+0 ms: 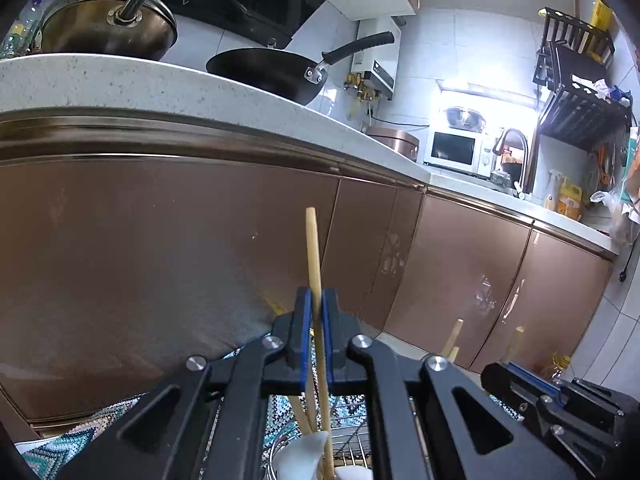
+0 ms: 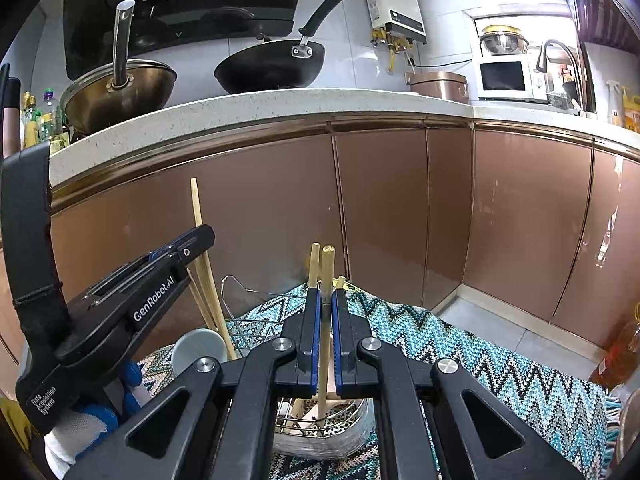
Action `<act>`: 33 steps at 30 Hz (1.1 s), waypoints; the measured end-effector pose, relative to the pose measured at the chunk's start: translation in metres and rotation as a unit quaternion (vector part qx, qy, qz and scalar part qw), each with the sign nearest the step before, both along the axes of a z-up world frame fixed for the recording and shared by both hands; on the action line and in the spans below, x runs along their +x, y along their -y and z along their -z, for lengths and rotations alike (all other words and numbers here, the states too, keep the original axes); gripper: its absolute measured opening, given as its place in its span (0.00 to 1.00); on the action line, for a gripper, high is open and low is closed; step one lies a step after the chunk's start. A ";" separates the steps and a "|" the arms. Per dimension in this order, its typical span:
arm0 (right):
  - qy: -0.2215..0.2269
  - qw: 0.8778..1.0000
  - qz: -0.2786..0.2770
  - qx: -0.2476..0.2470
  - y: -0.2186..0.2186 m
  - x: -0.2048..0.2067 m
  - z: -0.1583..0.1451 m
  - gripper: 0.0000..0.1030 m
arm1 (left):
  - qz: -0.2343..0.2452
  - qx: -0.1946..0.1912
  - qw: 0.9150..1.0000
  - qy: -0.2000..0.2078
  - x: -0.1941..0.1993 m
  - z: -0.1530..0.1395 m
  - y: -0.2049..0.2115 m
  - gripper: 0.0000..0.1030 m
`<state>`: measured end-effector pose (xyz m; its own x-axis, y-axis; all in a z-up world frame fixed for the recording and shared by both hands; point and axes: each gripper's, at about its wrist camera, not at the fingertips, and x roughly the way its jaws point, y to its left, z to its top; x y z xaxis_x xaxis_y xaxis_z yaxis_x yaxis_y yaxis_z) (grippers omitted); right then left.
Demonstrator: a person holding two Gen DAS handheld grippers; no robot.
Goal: Organize utensils
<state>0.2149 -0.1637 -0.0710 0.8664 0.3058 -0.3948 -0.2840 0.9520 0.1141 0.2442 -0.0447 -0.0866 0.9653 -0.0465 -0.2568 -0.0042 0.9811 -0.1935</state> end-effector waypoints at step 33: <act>0.024 1.000 0.009 0.007 0.003 -0.022 -0.020 0.38 | 0.013 -0.016 1.000 0.002 -0.018 -0.018 -0.016 0.37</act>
